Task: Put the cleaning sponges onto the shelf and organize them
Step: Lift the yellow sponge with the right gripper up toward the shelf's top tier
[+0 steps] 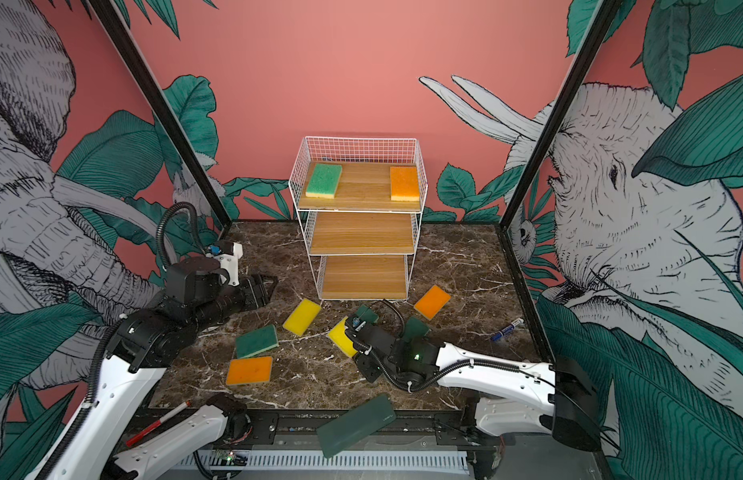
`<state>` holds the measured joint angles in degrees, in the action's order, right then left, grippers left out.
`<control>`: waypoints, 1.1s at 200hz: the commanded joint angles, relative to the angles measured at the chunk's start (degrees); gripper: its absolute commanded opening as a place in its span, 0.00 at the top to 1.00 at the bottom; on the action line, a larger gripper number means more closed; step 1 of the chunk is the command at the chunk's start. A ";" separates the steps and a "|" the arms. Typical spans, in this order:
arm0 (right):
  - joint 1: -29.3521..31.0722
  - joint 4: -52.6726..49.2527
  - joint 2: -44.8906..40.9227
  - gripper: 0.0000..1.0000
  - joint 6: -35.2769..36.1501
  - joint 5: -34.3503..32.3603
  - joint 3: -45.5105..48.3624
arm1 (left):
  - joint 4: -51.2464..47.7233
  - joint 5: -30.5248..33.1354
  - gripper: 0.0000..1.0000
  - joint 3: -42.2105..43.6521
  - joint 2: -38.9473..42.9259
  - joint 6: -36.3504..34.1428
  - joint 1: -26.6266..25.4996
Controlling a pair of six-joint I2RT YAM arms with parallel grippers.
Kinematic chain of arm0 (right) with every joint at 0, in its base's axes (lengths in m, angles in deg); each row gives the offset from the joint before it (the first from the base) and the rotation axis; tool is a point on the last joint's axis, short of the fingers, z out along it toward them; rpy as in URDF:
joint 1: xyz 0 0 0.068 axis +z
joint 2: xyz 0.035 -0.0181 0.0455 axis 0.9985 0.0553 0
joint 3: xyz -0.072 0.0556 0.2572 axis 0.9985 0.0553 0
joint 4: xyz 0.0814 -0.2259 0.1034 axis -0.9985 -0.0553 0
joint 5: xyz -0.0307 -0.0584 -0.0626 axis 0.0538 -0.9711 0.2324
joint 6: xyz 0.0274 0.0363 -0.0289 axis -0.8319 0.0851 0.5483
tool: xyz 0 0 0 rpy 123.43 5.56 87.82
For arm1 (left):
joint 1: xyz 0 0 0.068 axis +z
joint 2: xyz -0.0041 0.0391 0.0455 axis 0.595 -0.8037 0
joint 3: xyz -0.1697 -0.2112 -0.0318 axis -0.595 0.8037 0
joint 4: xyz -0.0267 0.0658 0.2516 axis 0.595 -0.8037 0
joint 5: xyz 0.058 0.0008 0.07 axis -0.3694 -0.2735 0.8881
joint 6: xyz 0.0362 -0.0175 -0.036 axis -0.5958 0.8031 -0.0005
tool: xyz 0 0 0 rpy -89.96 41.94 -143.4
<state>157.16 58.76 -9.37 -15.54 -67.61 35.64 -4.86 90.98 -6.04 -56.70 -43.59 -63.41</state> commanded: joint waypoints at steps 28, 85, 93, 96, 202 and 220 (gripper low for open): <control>1.75 -13.11 -4.26 0.50 -12.23 -14.98 -12.34 | 3.03 -2.26 0.39 -4.47 -1.11 -1.17 0.16; 1.74 -29.30 1.88 0.49 -9.64 -21.83 -35.12 | 7.12 -4.47 0.39 -4.68 -1.69 -0.21 0.18; 1.68 -29.38 2.69 0.49 -8.30 -22.02 -37.43 | 7.63 -4.51 0.39 -4.88 -1.88 -0.19 0.16; 1.62 -29.31 2.94 0.49 -7.90 -22.15 -38.19 | 7.77 -4.55 0.39 -4.89 -1.94 -0.15 0.12; -8.46 -17.60 13.34 0.46 14.33 -21.57 -59.09 | 14.38 -6.13 0.44 -8.60 -4.26 4.76 0.10; -10.80 -17.83 15.40 0.46 14.03 -20.63 -62.31 | 13.79 -5.88 0.44 -9.21 -5.08 4.82 0.09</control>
<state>148.98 38.35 3.92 -4.10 -88.11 -22.69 7.57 85.27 -13.45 -60.99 -39.87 -63.41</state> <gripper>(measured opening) 0.545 0.563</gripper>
